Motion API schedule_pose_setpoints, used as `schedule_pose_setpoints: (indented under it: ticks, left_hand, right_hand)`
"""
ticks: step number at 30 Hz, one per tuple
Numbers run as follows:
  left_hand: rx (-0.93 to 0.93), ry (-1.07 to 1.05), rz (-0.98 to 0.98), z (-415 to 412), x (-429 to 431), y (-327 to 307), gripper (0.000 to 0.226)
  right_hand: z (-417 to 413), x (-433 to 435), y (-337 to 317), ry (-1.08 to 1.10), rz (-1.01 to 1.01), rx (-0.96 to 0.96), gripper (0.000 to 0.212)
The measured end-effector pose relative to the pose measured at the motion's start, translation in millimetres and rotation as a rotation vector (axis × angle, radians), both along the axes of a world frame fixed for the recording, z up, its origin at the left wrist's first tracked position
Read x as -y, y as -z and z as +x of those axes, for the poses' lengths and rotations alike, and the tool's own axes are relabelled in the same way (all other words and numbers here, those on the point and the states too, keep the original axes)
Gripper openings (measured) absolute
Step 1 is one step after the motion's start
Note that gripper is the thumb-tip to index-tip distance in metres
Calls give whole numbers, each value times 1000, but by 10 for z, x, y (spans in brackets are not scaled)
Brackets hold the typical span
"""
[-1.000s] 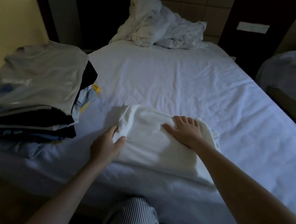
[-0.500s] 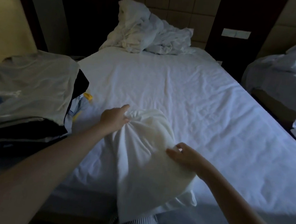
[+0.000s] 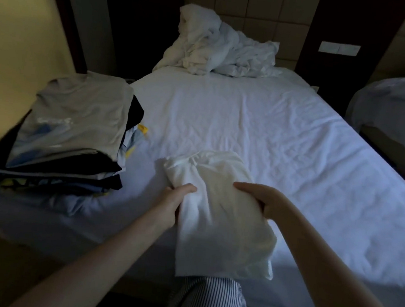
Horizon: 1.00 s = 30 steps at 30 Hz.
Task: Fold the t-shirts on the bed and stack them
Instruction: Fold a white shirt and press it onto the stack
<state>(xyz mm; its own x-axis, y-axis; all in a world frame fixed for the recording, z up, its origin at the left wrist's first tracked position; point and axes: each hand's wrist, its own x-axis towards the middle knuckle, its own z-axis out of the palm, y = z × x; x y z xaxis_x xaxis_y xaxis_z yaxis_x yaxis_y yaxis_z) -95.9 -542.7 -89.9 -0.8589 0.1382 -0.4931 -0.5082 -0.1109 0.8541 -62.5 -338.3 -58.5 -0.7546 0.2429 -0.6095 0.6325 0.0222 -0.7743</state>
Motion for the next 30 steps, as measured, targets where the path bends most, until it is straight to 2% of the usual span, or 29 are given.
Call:
schedule_pose_setpoints:
  ticks: [1, 3, 6, 9, 12, 15, 17, 20, 23, 25, 27, 28, 30]
  left_hand:
    - [59, 20, 64, 32, -14, -24, 28]
    - [60, 59, 101, 85, -26, -39, 33]
    - [-9, 145, 79, 148, 38, -95, 40]
    - [-107, 130, 15, 55, 245, -248, 35]
    - [-151, 121, -20, -136, 504, -571, 39]
    - [-254, 163, -39, -266, 772, -1040, 20]
    - [-354, 162, -45, -349, 984, -1380, 18]
    - [-474, 108, -91, -576, 1363, -1814, 43]
    - [-548, 63, -202, -912, 1853, -2137, 56]
    - [-556, 87, -241, -1132, 2226, -2267, 78]
    - [-517, 133, -411, -1342, 2537, -2269, 110]
    - [-477, 147, -562, -1433, 2621, -2218, 118]
    - [-422, -43, -997, -1606, 2695, -2010, 109]
  right_hand:
    - [46, 23, 7, 19, -48, 5, 55]
    - [123, 66, 37, 59, -105, -76, 51]
    - [227, 140, 11, 79, -165, -285, 37]
    - [296, 250, -121, -31, -307, -376, 28]
    - [218, 418, -329, -100, -457, -454, 29]
    - [29, 664, -601, -114, -525, -544, 34]
    - [-132, 849, -794, -135, -575, -608, 30]
    - [-413, 1180, -1117, -227, -632, -679, 24]
    - [-822, 1607, -1424, -326, -636, -728, 22]
    - [-1173, 1939, -1485, -361, -589, -742, 32]
    - [-1469, 2260, -1415, -328, -434, -693, 59]
    - [-1572, 2392, -1362, -305, -326, -643, 74]
    - [-1715, 2594, -1264, -251, 30, -557, 85]
